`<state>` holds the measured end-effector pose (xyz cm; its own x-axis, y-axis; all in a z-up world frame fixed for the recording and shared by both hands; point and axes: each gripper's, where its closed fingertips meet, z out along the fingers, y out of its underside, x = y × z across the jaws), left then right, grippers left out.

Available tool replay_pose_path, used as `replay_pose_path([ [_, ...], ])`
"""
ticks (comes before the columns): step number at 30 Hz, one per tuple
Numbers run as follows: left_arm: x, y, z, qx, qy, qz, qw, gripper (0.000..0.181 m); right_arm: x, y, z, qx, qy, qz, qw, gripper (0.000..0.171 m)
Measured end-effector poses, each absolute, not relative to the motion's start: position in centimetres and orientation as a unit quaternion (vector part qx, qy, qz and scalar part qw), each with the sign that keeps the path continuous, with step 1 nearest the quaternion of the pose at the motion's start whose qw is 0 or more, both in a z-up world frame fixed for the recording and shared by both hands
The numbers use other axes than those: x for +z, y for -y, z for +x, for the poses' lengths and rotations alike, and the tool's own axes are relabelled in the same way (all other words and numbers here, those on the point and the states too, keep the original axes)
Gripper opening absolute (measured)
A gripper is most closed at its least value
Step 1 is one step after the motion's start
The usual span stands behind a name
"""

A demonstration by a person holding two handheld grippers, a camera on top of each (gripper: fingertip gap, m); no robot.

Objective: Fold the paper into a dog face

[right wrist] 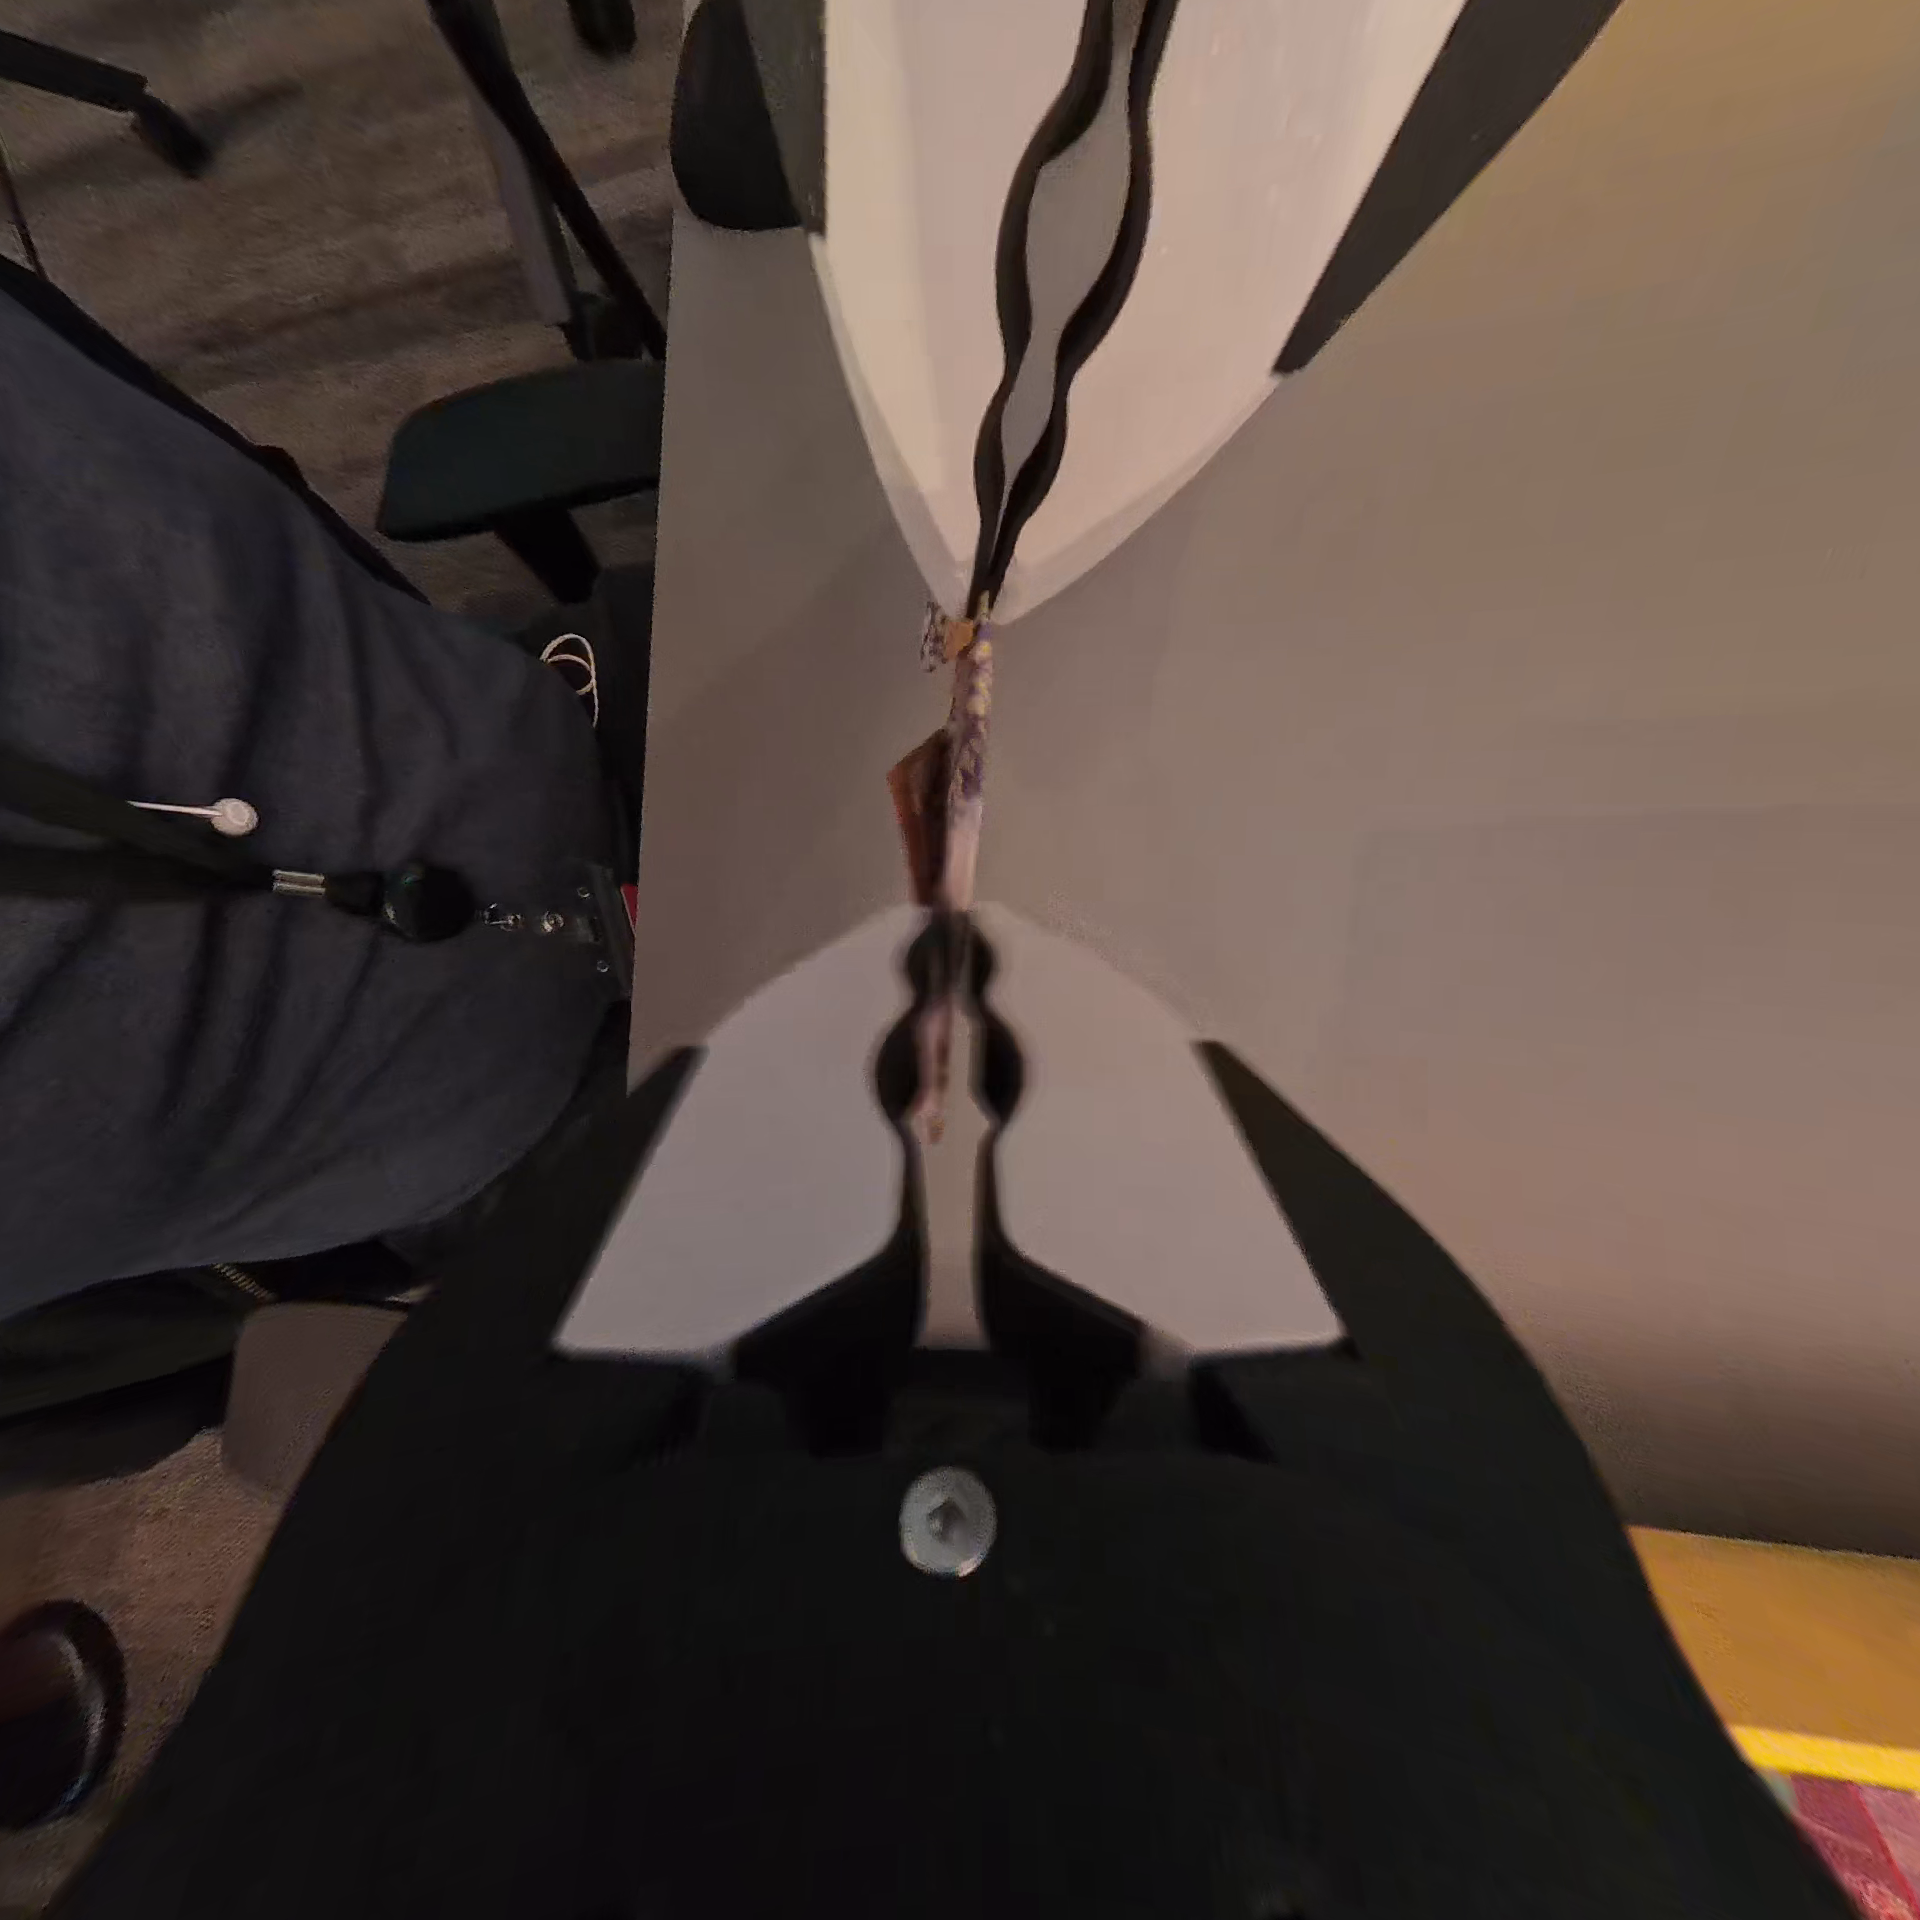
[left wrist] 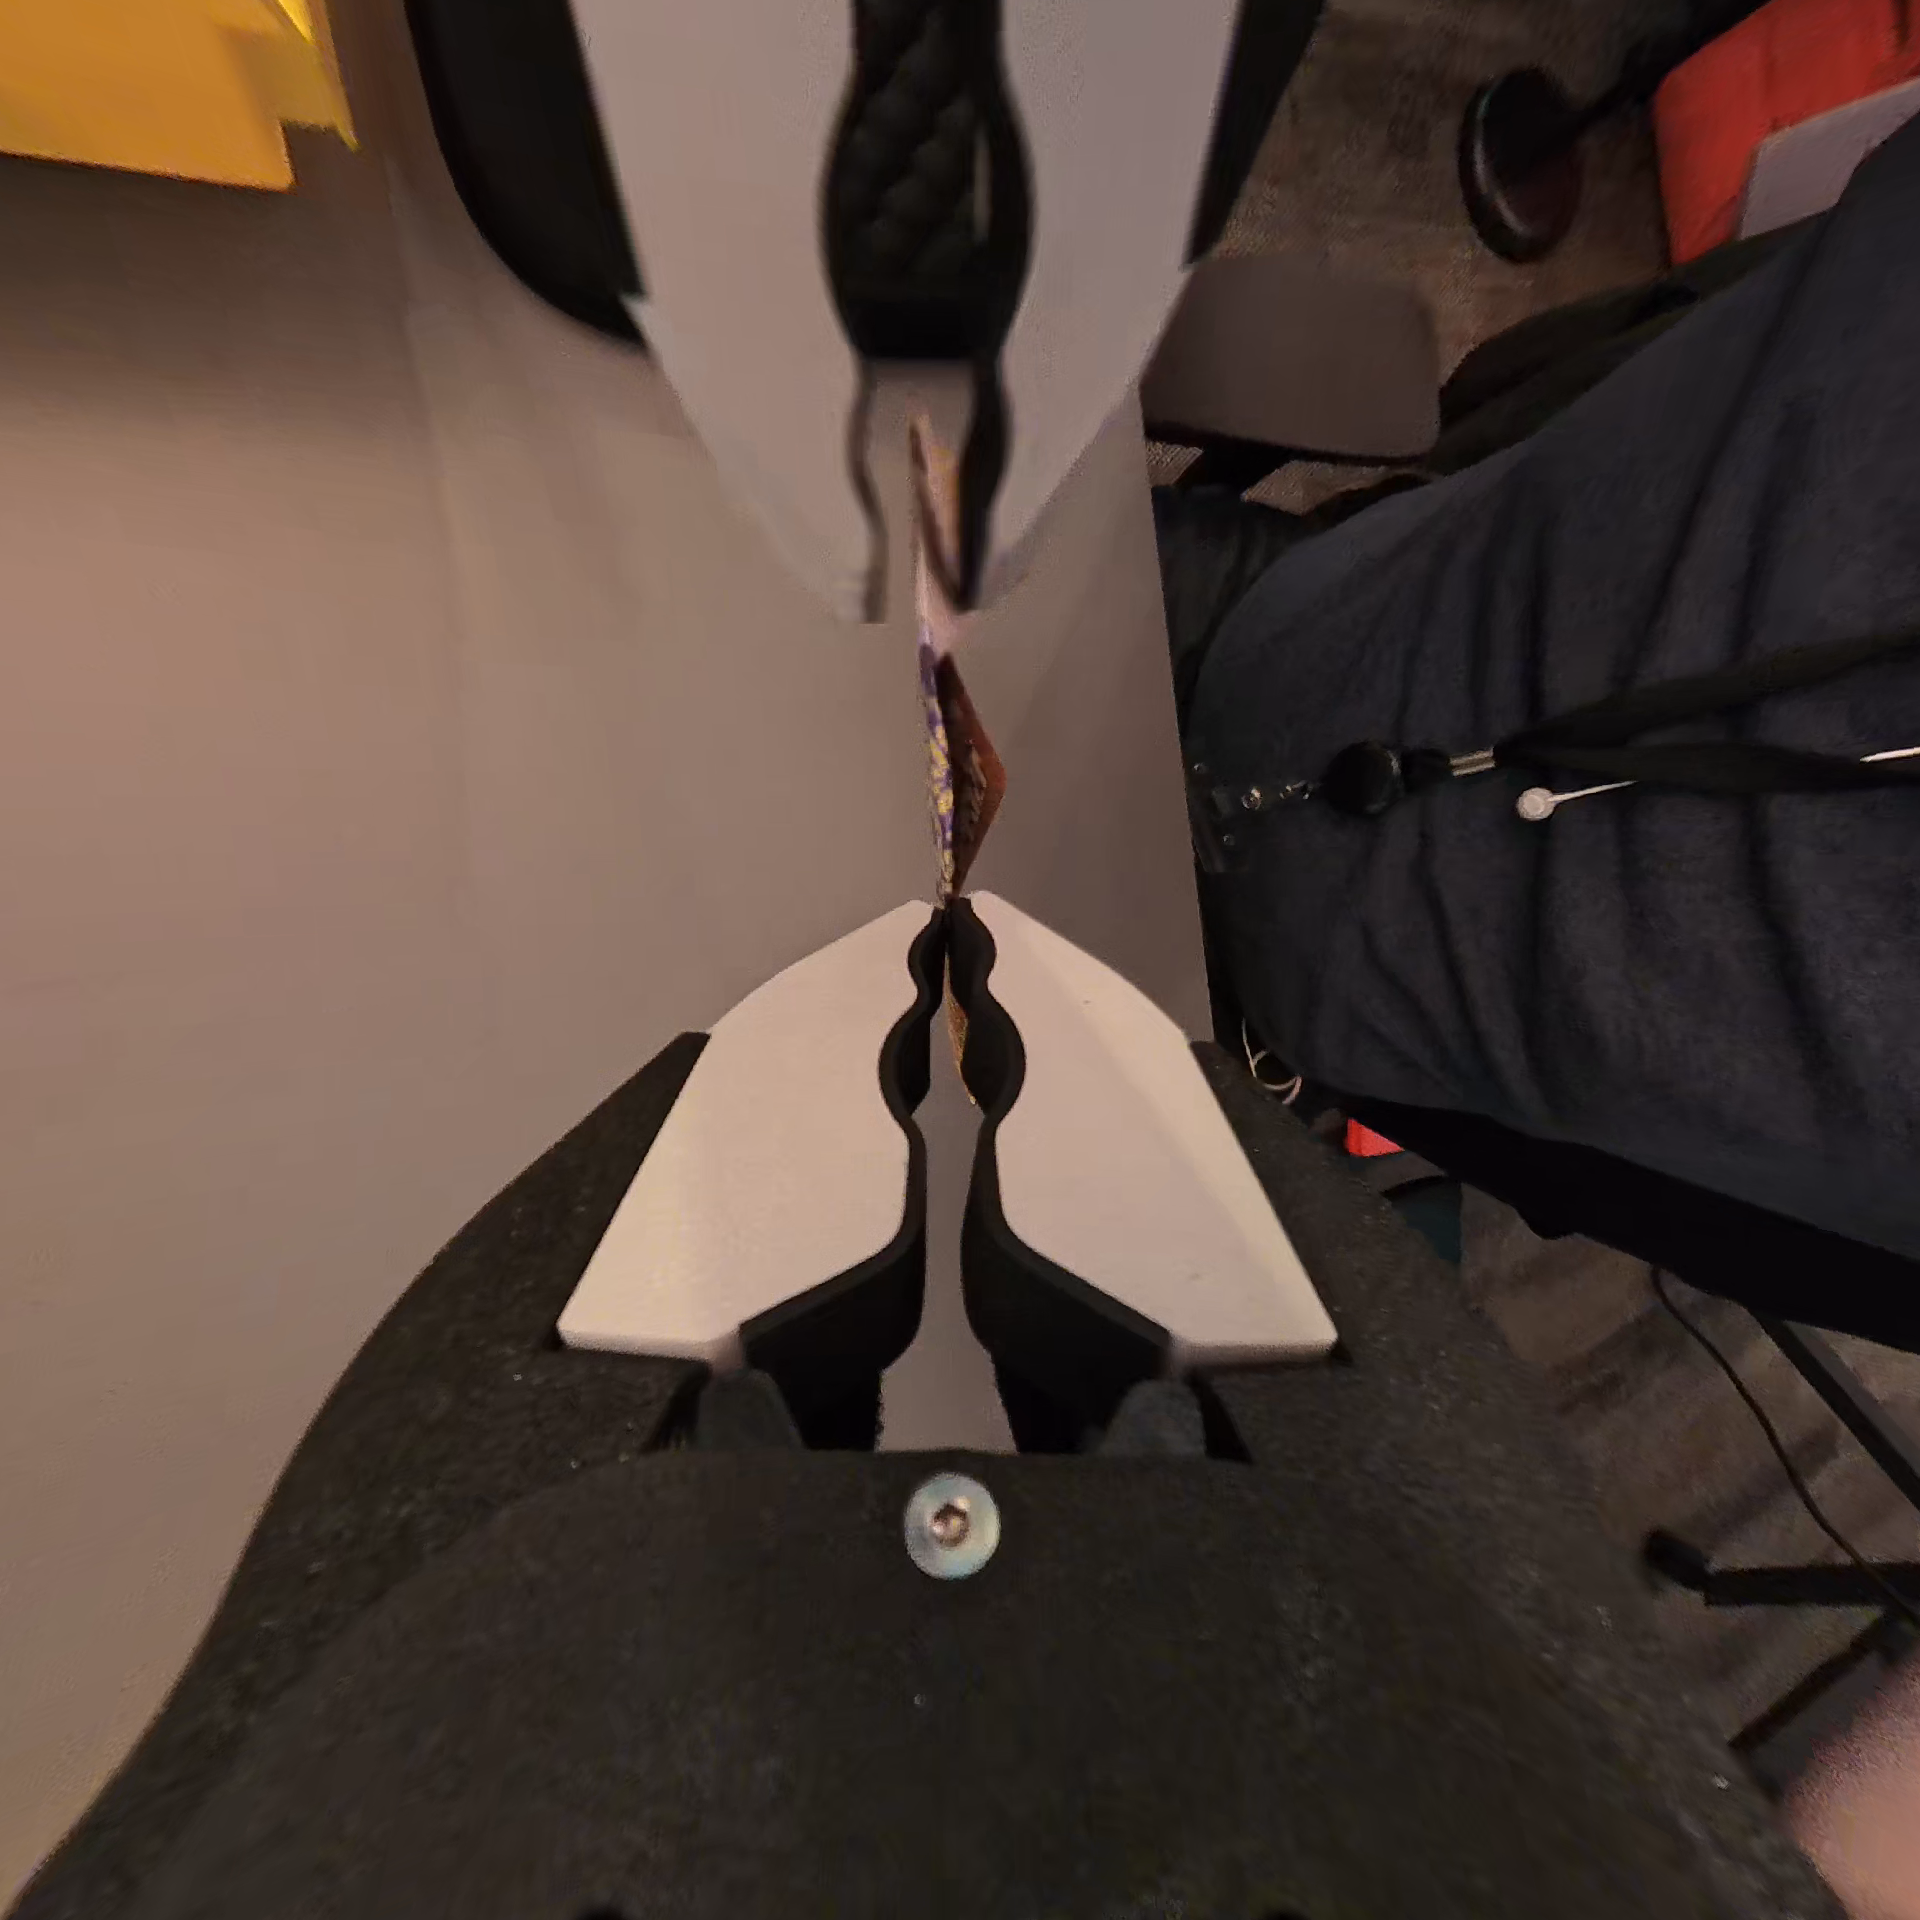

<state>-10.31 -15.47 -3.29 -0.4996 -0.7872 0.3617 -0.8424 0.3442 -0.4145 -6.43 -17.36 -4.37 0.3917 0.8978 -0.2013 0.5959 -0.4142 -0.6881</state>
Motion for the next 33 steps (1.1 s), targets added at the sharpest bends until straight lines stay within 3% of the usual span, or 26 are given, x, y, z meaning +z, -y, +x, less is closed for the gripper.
replay_pose_path([
  [1,-3.1,15.4,-10.1,0.286,0.816,0.5,0.042,0.001,-4.5,17.3,-6.3,0.289,0.467,-0.792,0.268,0.002],
  [4,-2.1,15.3,-9.5,0.339,0.785,0.517,0.03,0.003,-3.9,17.5,-6.1,0.342,0.435,-0.783,0.285,0.001],
  [8,-1.0,14.0,-8.5,0.408,0.745,0.526,-0.029,0.018,-2.4,16.8,-4.8,0.419,0.378,-0.762,0.318,0.002],
  [10,-0.8,14.0,-7.9,0.431,0.731,0.528,-0.042,0.017,-1.6,16.4,-4.4,0.45,0.356,-0.749,0.331,0.001],
  [12,-0.8,14.0,-7.2,0.44,0.721,0.533,-0.049,0.0,-1.2,16.6,-4.3,0.469,0.358,-0.737,0.33,0.002],
  [18,-0.7,14.4,-6.8,0.431,0.723,0.539,-0.04,0.0,0.7,15.6,-4.0,0.48,0.337,-0.72,0.37,0.015],
  [20,-0.5,14.7,-6.7,0.431,0.725,0.535,-0.04,0.0,0.9,15.5,-3.9,0.476,0.339,-0.725,0.364,0.001],
  [28,-0.9,14.3,-7.1,0.421,0.718,0.553,-0.029,0.0,1.0,15.1,-4.4,0.499,0.324,-0.728,0.341,0.001],
  [30,-1.0,14.0,-7.0,0.426,0.711,0.559,-0.028,0.001,2.0,14.0,-4.6,0.502,0.297,-0.726,0.363,0.025],
  [33,-1.2,13.9,-6.9,0.426,0.707,0.563,-0.025,0.0,2.2,13.5,-5.4,0.498,0.305,-0.736,0.342,0.017],
])
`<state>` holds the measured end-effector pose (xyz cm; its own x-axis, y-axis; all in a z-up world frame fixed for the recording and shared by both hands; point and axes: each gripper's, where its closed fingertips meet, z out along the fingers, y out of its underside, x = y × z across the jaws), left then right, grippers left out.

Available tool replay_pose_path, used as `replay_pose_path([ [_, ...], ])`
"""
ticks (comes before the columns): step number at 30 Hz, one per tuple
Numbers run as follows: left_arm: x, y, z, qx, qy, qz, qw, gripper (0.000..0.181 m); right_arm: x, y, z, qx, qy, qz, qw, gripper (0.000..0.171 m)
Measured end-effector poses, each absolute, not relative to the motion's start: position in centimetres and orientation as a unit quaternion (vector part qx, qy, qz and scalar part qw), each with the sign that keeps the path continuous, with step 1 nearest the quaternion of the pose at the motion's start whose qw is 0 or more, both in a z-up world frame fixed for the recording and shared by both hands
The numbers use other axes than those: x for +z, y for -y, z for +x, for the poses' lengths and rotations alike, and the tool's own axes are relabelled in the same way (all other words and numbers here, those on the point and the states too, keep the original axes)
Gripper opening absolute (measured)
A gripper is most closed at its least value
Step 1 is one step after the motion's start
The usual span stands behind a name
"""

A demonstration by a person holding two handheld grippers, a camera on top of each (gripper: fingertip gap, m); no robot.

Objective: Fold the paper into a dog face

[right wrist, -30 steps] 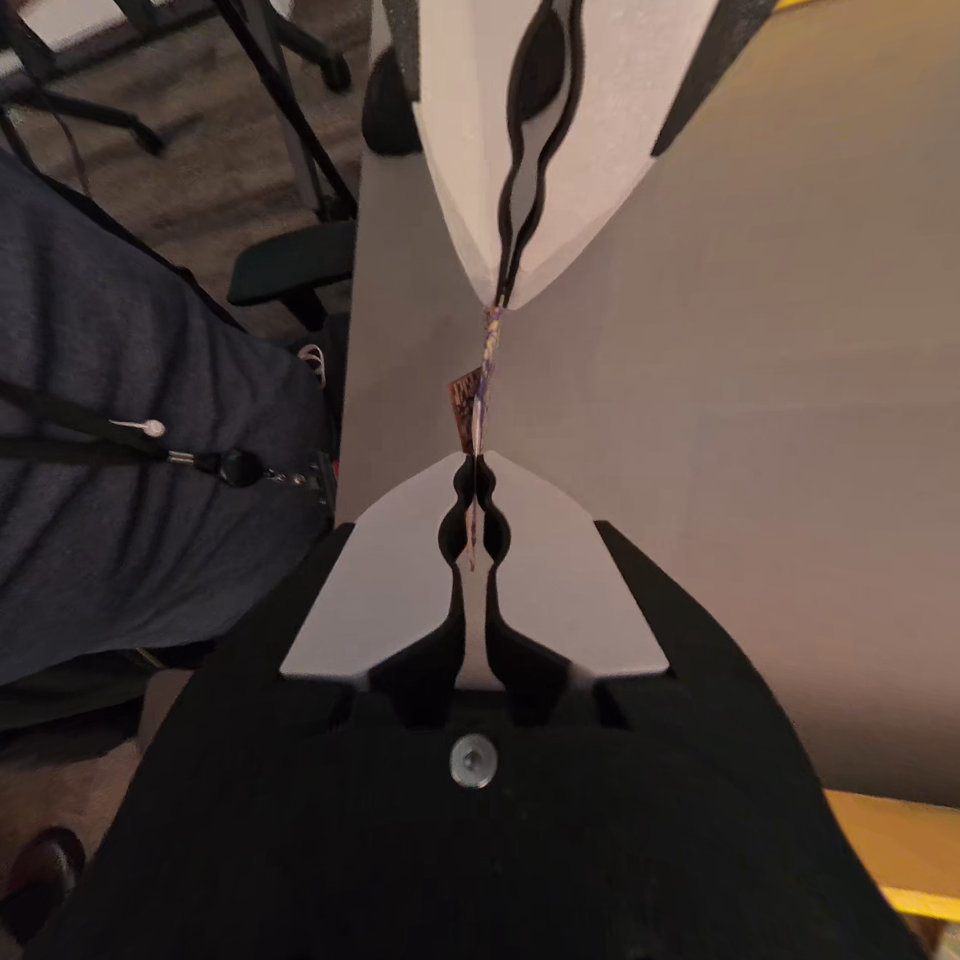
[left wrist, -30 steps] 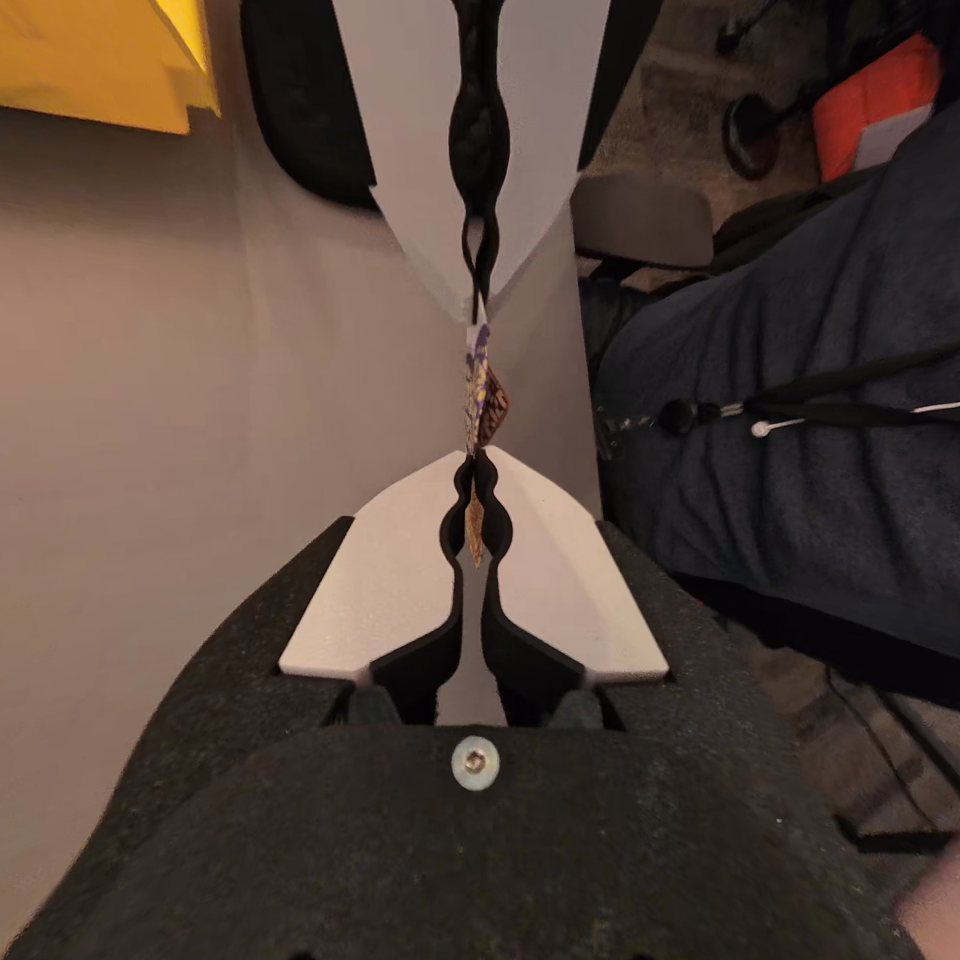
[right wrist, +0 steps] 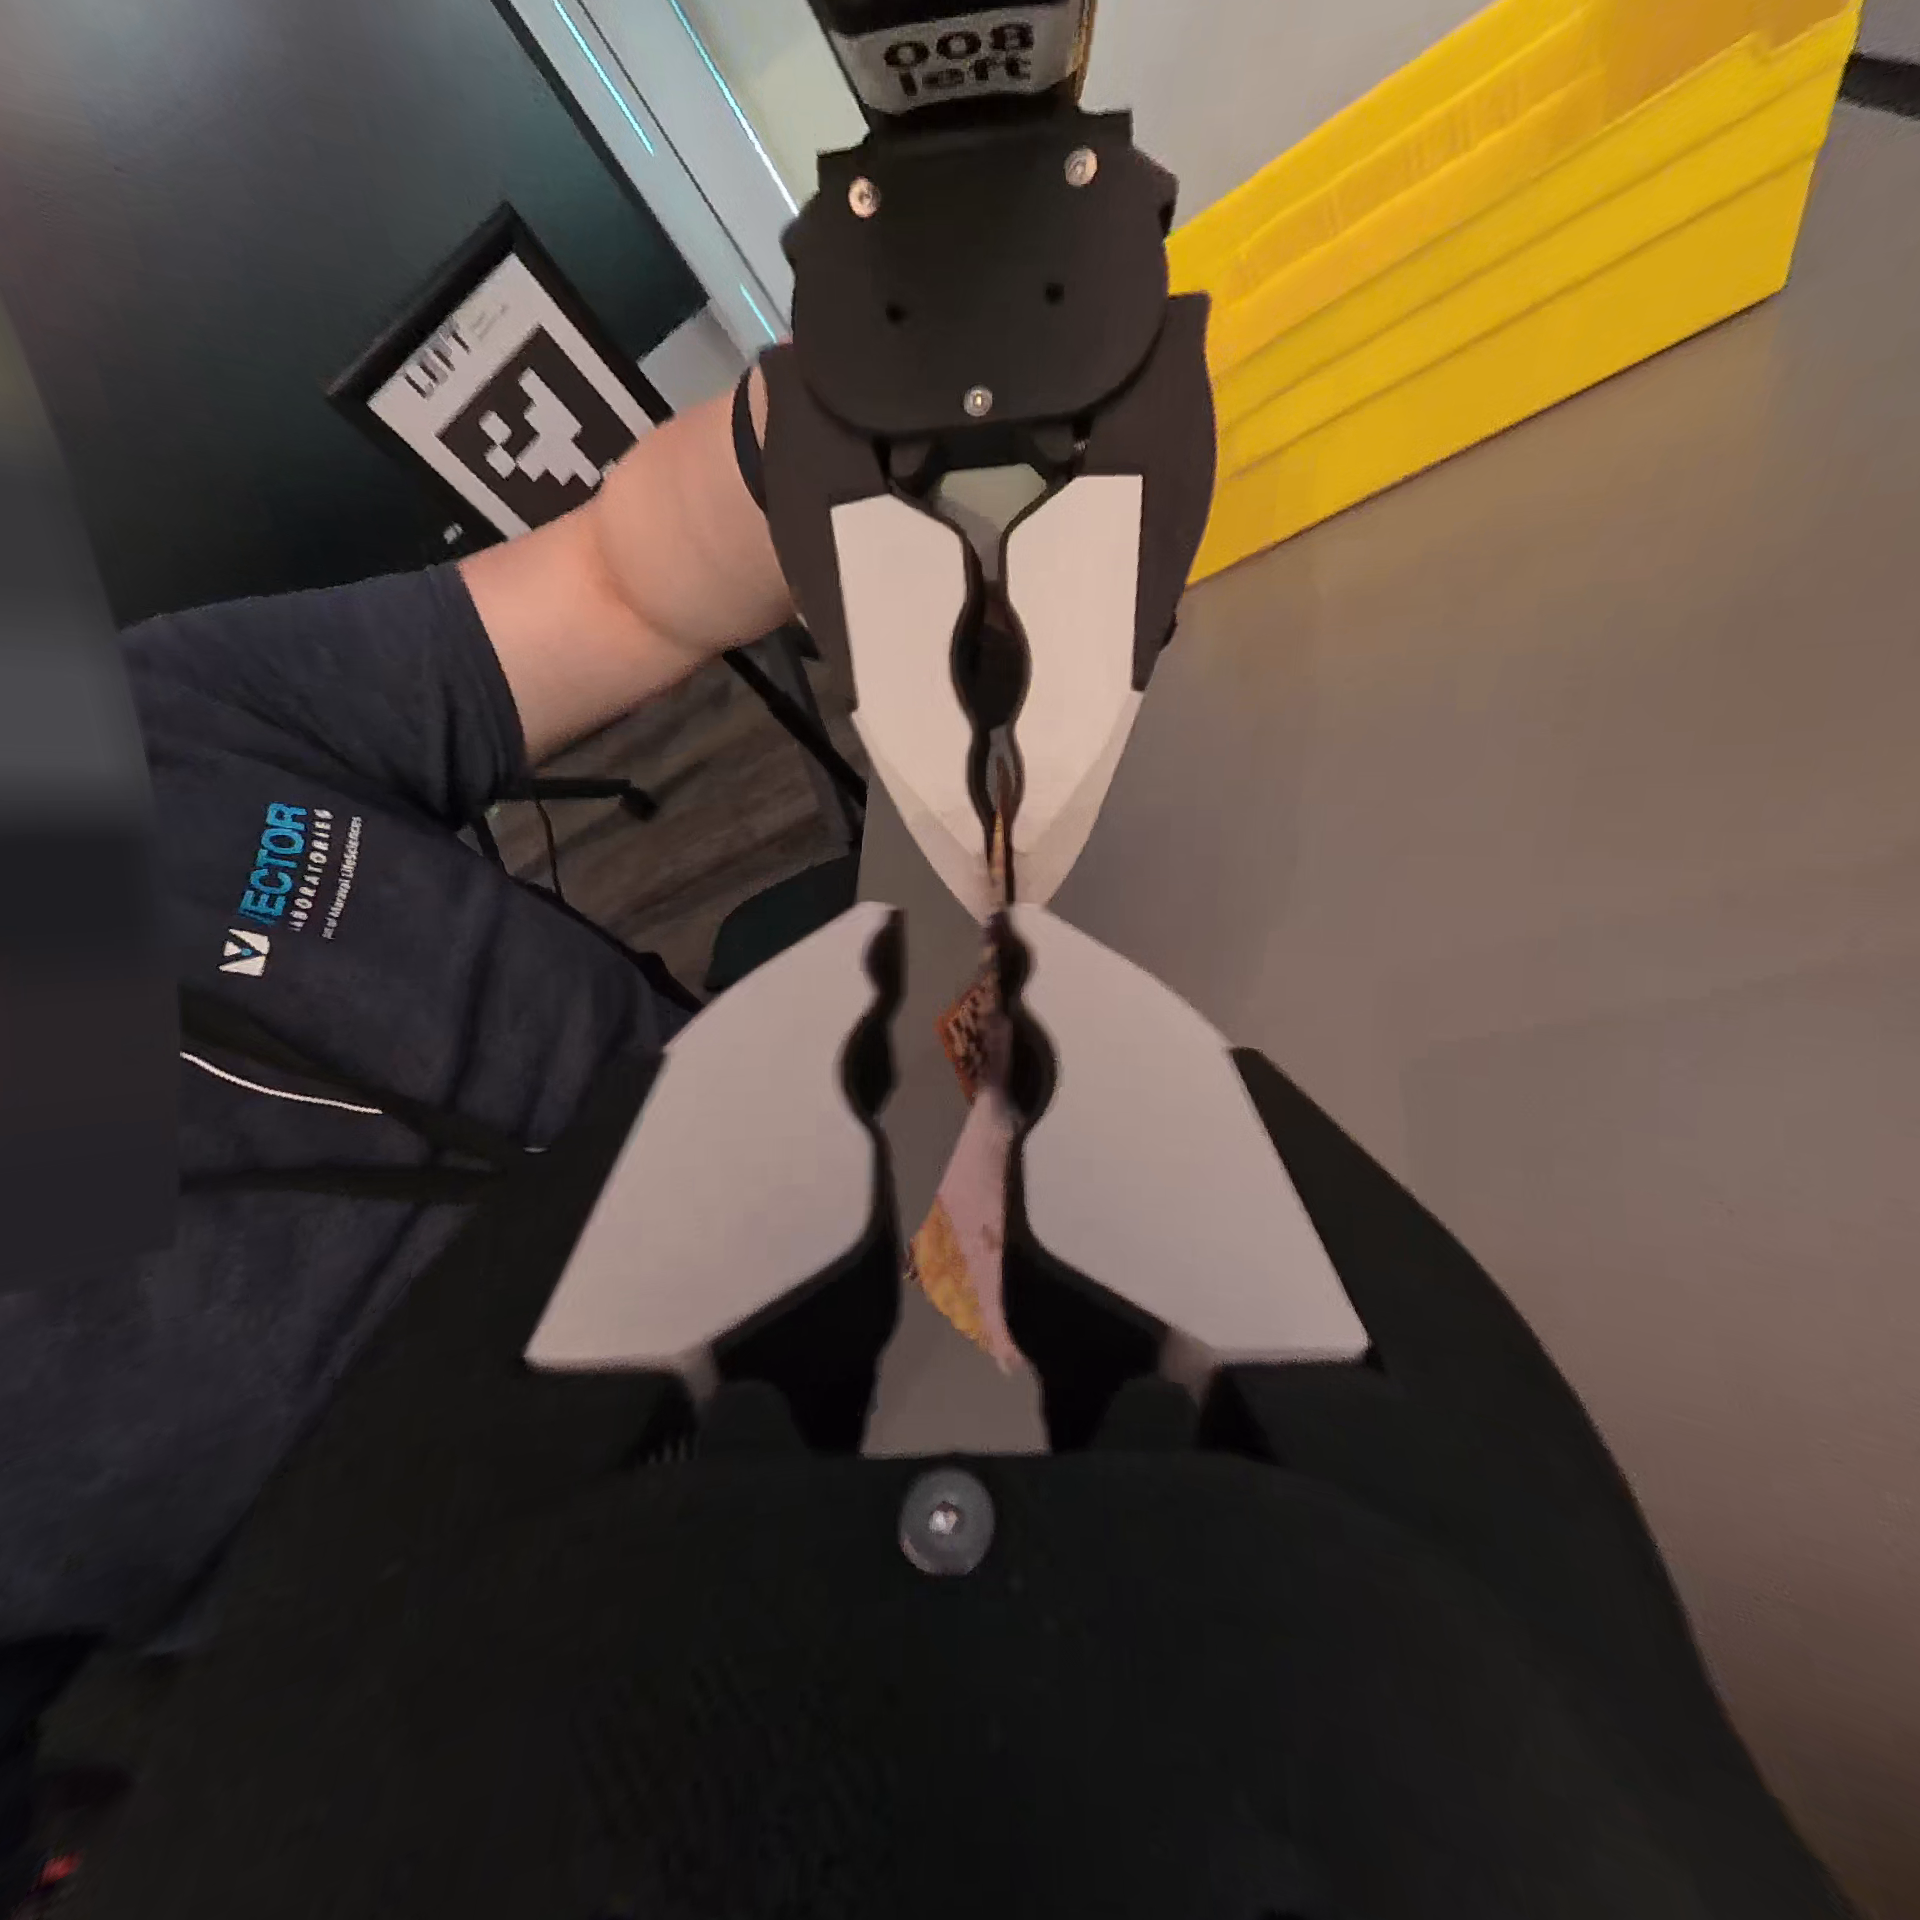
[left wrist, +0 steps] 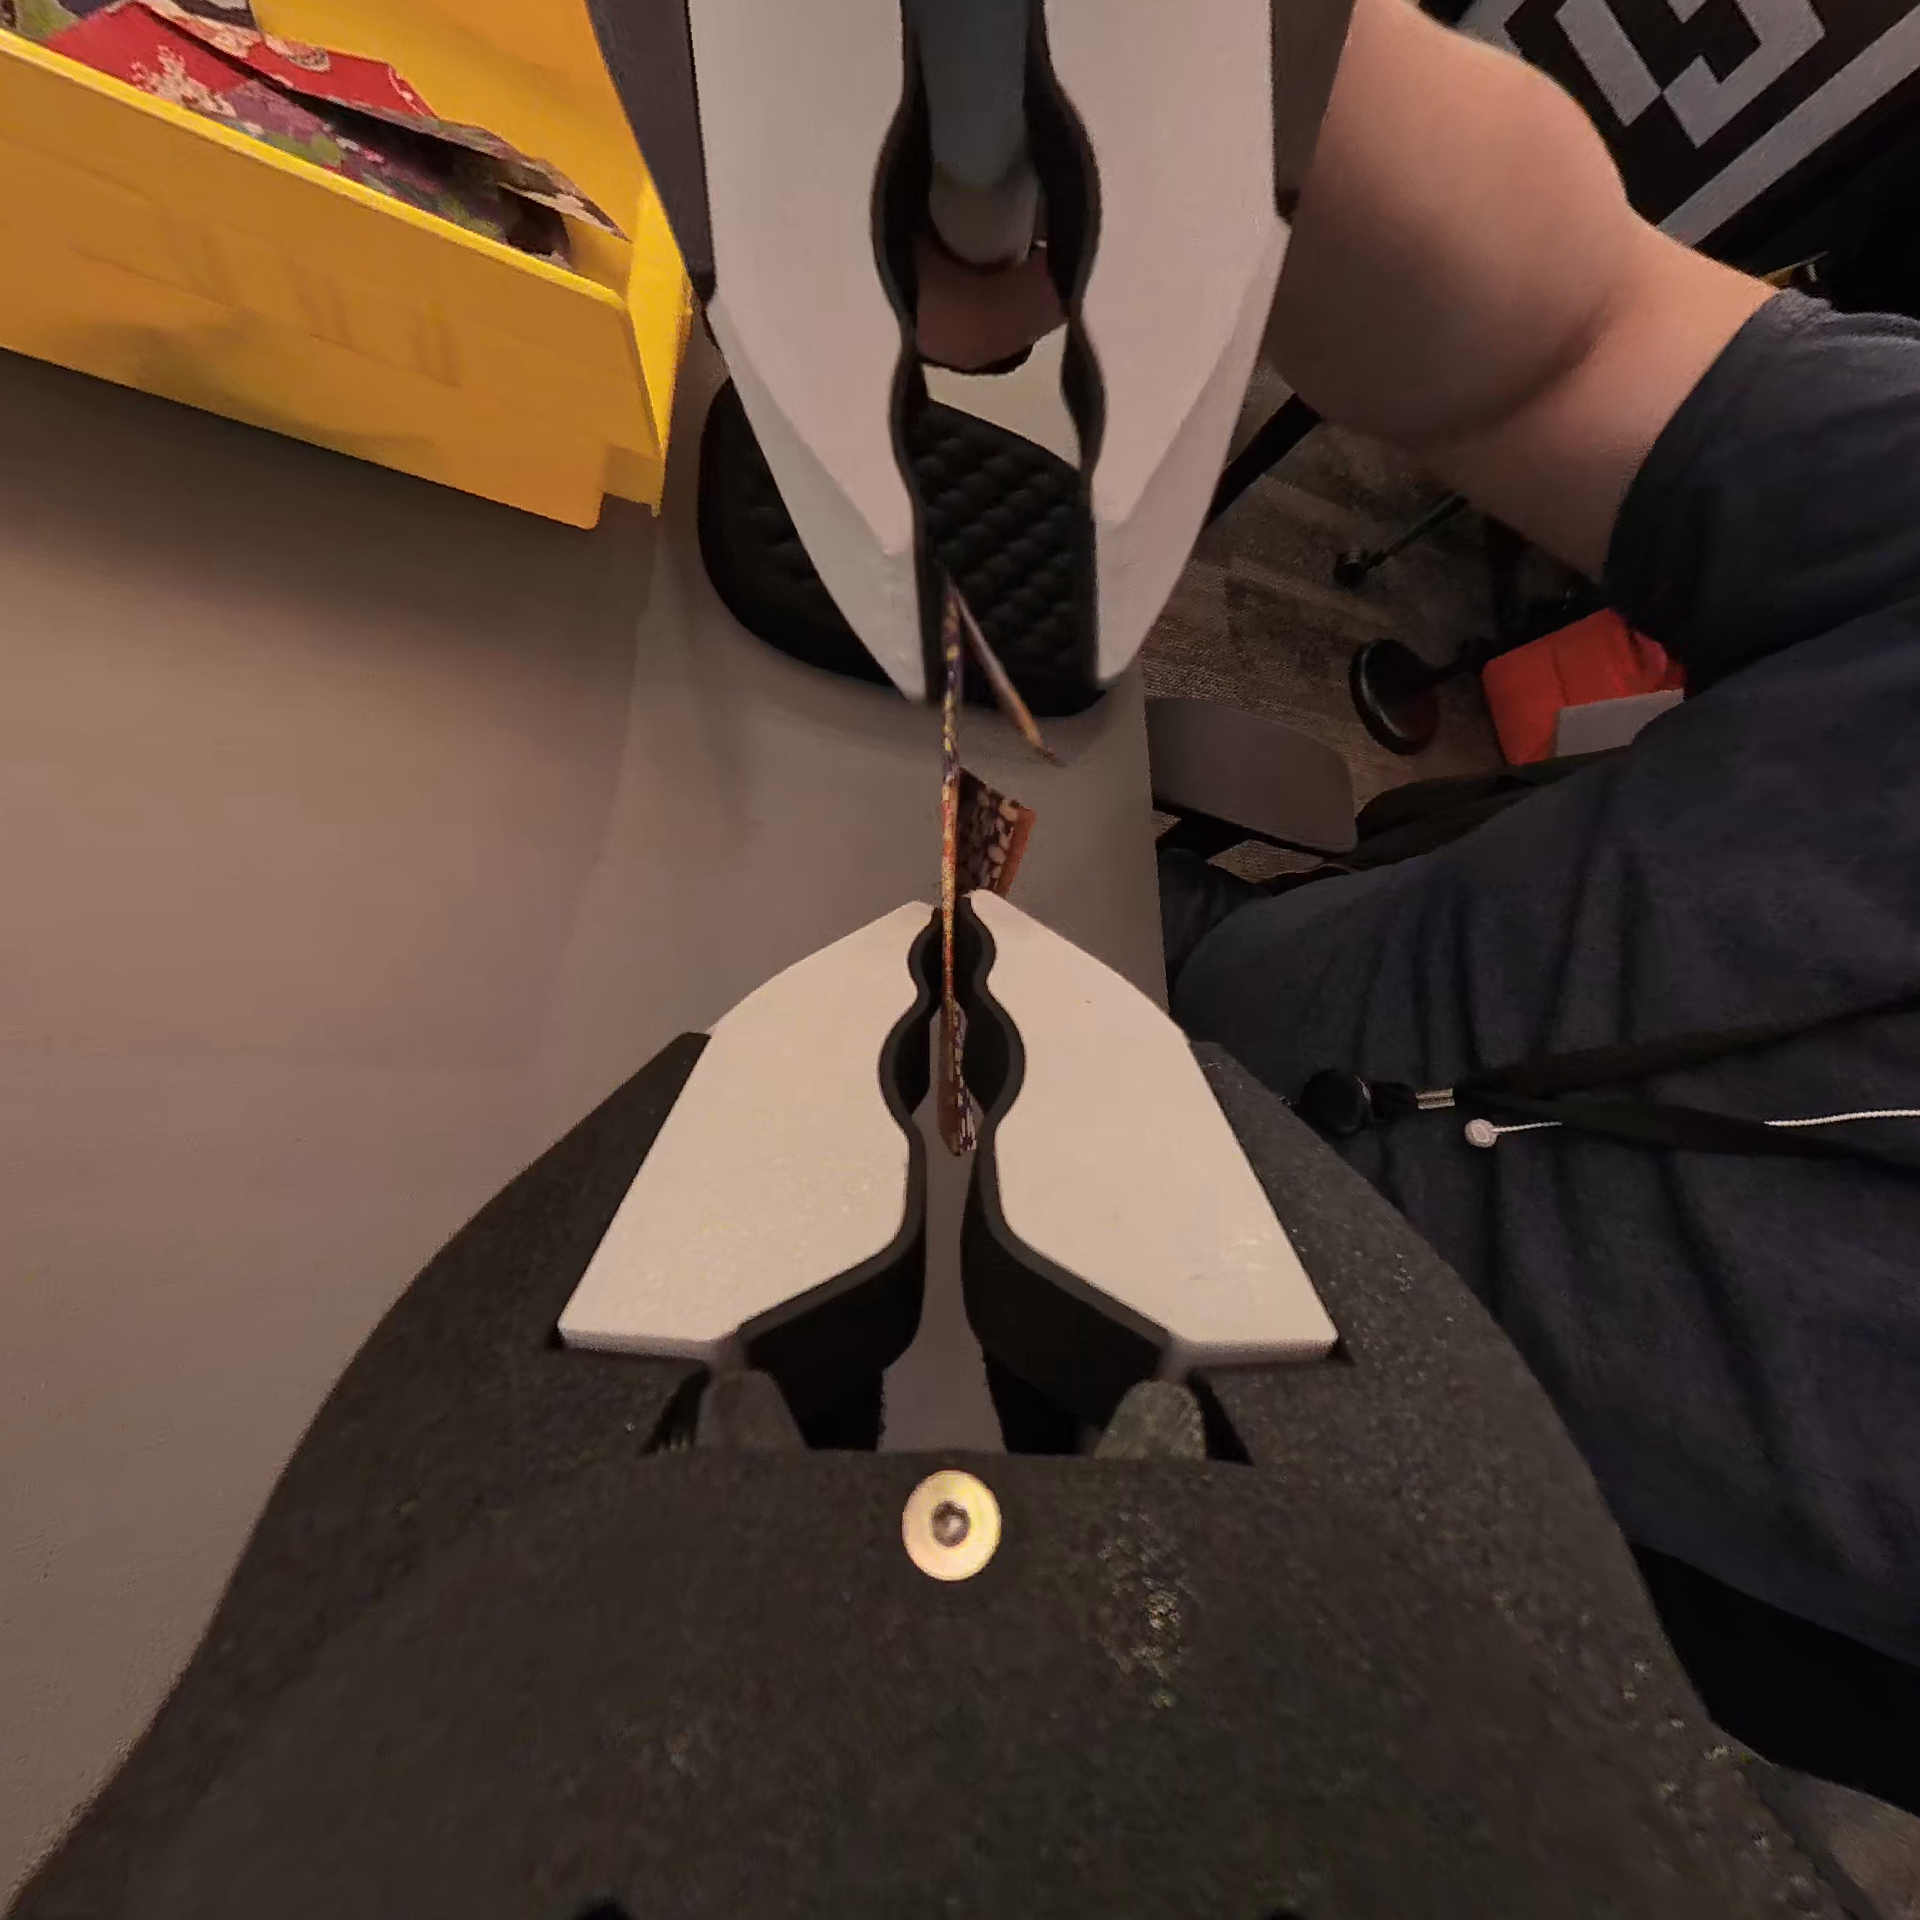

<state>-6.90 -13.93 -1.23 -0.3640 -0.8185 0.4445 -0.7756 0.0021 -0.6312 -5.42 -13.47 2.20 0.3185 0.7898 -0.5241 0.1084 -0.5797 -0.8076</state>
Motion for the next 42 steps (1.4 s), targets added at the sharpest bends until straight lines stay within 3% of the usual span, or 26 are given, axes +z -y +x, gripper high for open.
replay_pose_path([
  [1,-1.4,14.0,-7.0,-0.426,-0.708,-0.563,0.02,0.0,1.8,13.1,-5.5,0.482,0.308,-0.747,0.337,0.001],
  [10,-1.1,13.0,-7.7,-0.442,-0.692,-0.57,0.026,0.0,1.6,11.7,-5.3,0.468,0.311,-0.76,0.326,0.01],
  [11,-1.0,12.8,-7.7,-0.444,-0.69,-0.571,0.027,0.0,1.5,11.7,-5.2,0.462,0.318,-0.761,0.326,0.001],
  [16,-0.9,12.3,-8.0,-0.447,-0.687,-0.572,0.032,0.0,1.8,11.5,-5.6,0.435,0.351,-0.759,0.333,0.007],
  [23,-0.3,11.1,-8.3,-0.461,-0.679,-0.569,0.052,0.0,1.9,10.7,-5.8,0.439,0.348,-0.764,0.32,0.001],
  [24,-0.1,11.0,-8.4,-0.467,-0.676,-0.568,0.055,0.001,2.1,10.7,-5.9,0.445,0.353,-0.756,0.325,0.004],
  [26,0.4,10.4,-8.5,-0.479,-0.668,-0.566,0.065,0.0,2.1,9.8,-5.5,0.432,0.337,-0.762,0.346,0.043],
  [27,0.7,10.1,-8.6,-0.486,-0.663,-0.566,0.069,0.0,1.9,9.9,-5.4,0.433,0.344,-0.761,0.34,0.028],
  [28,1.0,9.7,-8.6,-0.492,-0.657,-0.566,0.074,0.0,1.7,10.1,-5.3,0.436,0.356,-0.756,0.333,0.003],
  [31,1.4,8.9,-8.8,-0.504,-0.648,-0.565,0.082,0.0,2.1,9.2,-5.6,0.441,0.355,-0.735,0.372,0.003],
  [32,1.5,8.6,-8.8,-0.508,-0.645,-0.565,0.088,0.0,2.5,9.1,-5.7,0.455,0.347,-0.725,0.384,0.017],
  [33,1.8,8.3,-8.9,-0.518,-0.638,-0.562,0.091,0.0,2.7,8.7,-5.8,0.47,0.326,-0.724,0.386,0.052],
  [34,2.1,8.0,-8.9,-0.53,-0.631,-0.559,0.092,0.0,2.6,8.5,-5.7,0.481,0.317,-0.724,0.379,0.065],
  [37,2.7,6.5,-9.2,-0.56,-0.605,-0.556,0.104,0.0,1.1,7.6,-4.9,0.48,0.316,-0.73,0.371,0.046],
  [39,2.9,5.6,-9.4,-0.579,-0.592,-0.552,0.099,0.0,1.5,7.0,-4.8,0.513,0.307,-0.707,0.378,0.001],
  [42,3.3,4.0,-9.3,-0.606,-0.564,-0.553,0.095,0.0,2.2,5.7,-4.7,0.543,0.288,-0.689,0.385,0.001],
])
